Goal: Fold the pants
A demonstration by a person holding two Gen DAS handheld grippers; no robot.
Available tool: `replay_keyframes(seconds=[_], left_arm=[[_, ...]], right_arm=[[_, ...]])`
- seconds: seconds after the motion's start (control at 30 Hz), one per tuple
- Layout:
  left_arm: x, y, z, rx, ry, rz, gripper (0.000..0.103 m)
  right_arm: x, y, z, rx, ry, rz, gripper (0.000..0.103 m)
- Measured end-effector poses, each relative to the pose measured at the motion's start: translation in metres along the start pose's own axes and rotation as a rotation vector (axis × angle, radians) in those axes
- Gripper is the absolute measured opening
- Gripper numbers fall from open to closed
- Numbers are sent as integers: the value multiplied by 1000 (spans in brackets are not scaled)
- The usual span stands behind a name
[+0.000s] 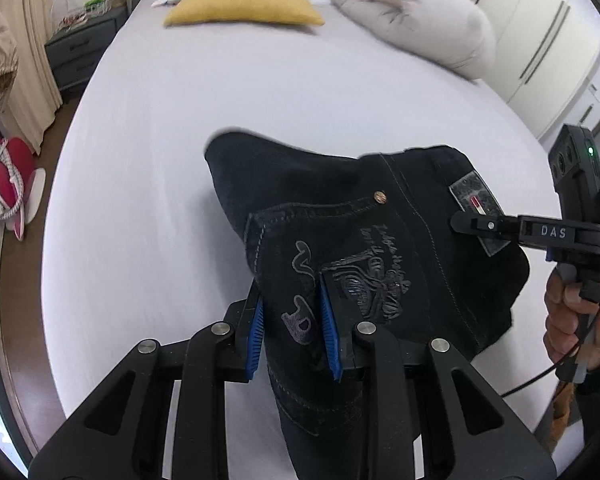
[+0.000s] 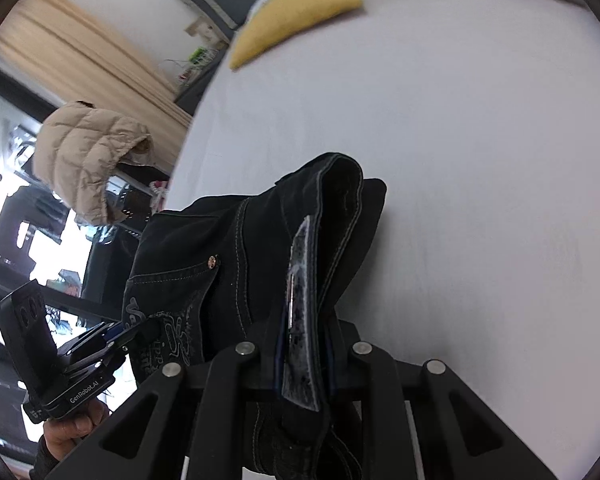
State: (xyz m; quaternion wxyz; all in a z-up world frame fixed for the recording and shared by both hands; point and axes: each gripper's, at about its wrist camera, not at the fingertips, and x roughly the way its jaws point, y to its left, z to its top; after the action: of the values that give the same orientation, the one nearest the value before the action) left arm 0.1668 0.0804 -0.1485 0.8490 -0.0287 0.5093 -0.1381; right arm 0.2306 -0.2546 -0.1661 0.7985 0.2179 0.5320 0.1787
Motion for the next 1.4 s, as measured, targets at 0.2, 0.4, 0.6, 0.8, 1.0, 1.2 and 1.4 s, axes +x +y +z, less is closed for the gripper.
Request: replay_keyframes(seconds=[0.2,0.4,0.6,0.8,1.0,1.2,1.4], left_arm=[[25,7,-9,-23,5,5,27],[13,25,-12,-74,-39,-33,29],[-76,-4,-46,-4,-283,86,58],[-217,-63,-107,102,-740,293,103],[-287,-101,-147,58,-761,482,103],[-332,-124,-178,110,-764,488,103],[-348,-123,-191,2,-625,434,103]], right_arm=[[27,-36,-16,95,-4,-18,38],[12,-25,-26,61,-45,-71,58],[-52,17,-48,-78,-222,-174,71],[-142,82,-90,-276,-523,-245,97],[-226,131,-136,-352,-843,-310,103],[-300,160,-171,-318,-1010,-291,103],[-322,175,-199,-318,-976,-289,103]])
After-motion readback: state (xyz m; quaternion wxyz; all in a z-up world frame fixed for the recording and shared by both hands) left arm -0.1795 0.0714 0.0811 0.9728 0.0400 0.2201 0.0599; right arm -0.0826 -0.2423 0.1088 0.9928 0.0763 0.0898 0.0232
